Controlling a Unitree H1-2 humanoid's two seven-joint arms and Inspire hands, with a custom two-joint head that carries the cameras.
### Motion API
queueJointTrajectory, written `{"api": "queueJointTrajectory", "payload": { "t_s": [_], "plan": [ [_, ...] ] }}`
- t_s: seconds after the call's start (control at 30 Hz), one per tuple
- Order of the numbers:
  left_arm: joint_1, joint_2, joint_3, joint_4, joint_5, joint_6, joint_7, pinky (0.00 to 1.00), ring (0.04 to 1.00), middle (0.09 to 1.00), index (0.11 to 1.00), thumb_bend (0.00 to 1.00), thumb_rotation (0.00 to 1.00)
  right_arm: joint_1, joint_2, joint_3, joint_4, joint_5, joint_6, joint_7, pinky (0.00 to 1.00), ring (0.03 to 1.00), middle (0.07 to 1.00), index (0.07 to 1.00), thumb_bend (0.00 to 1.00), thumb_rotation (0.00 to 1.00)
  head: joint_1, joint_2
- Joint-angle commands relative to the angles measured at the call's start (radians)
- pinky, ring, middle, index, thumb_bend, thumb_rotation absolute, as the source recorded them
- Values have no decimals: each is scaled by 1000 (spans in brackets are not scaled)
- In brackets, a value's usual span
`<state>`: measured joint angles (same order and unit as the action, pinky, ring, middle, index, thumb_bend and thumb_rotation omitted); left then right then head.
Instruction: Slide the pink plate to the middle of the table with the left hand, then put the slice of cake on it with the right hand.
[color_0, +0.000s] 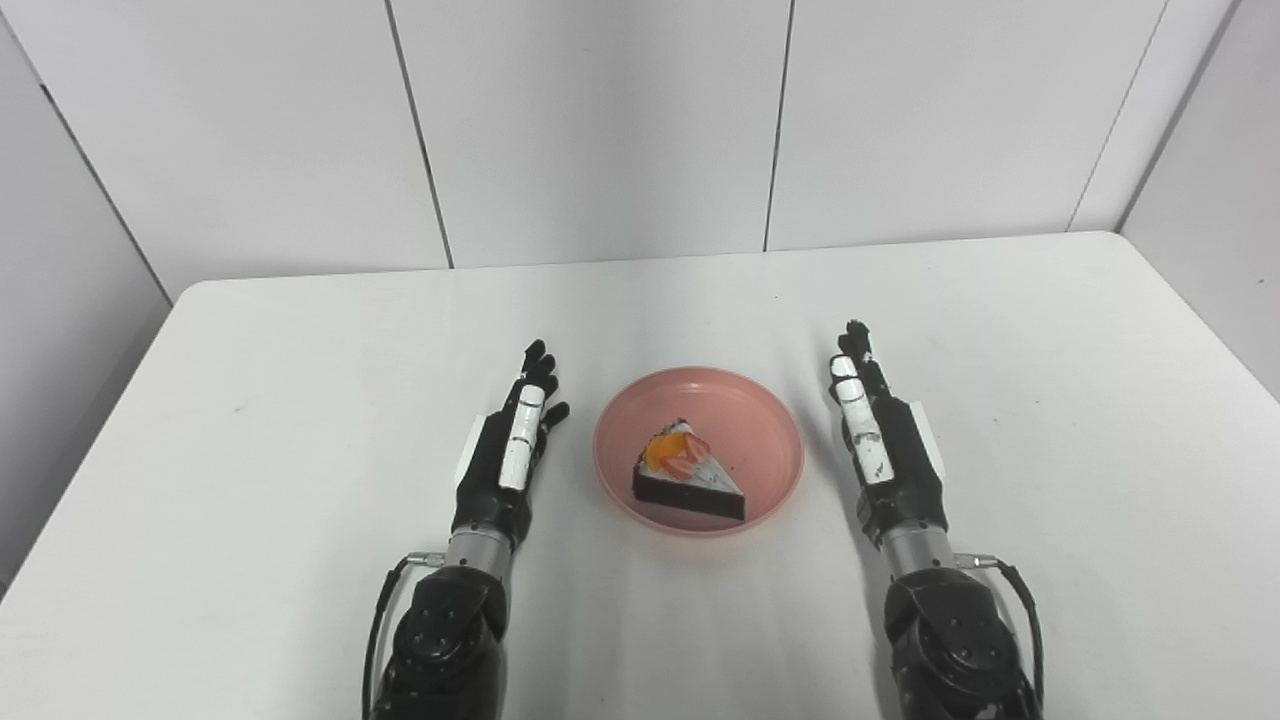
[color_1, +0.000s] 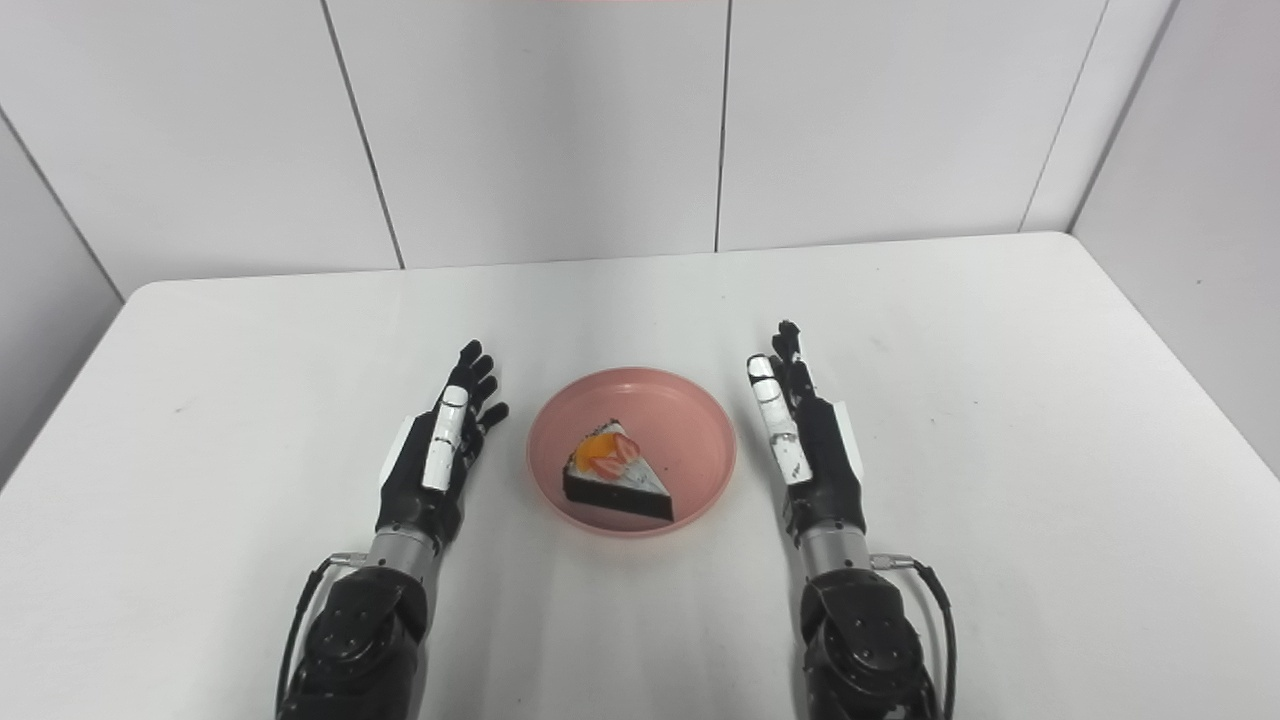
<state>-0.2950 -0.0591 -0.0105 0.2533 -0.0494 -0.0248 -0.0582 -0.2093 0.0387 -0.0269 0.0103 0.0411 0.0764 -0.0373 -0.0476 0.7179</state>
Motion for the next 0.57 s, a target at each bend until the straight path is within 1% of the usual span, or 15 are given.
{"api": "queueJointTrajectory", "payload": {
  "t_s": [0.0,0.13,0.2,0.43,0.53],
  "plan": [
    [-23,-1,10,-20,-20,-33,-2,1000,1000,1000,1000,632,1000,-25,3,-3,-43,14,8,6,1000,1000,1000,1000,609,865,1,-2],
    [-27,-6,16,-17,-32,-37,4,1000,1000,1000,1000,632,1000,-15,-6,1,-49,14,14,8,1000,1000,1000,1000,577,863,1,1],
    [-22,-10,13,-24,-34,-32,0,1000,1000,1000,1000,630,1000,-11,-8,1,-52,20,16,10,1000,1000,1000,1000,577,855,0,1],
    [26,-35,16,-86,-72,1,1,1000,1000,1000,1000,614,1000,4,-16,2,-55,23,4,16,1000,1000,1000,1000,559,842,-5,10],
    [32,-37,19,-91,-77,-9,1,1000,1000,1000,1000,605,1000,8,-14,1,-58,33,6,18,1000,1000,1000,998,568,814,-4,10]
  ]
}}
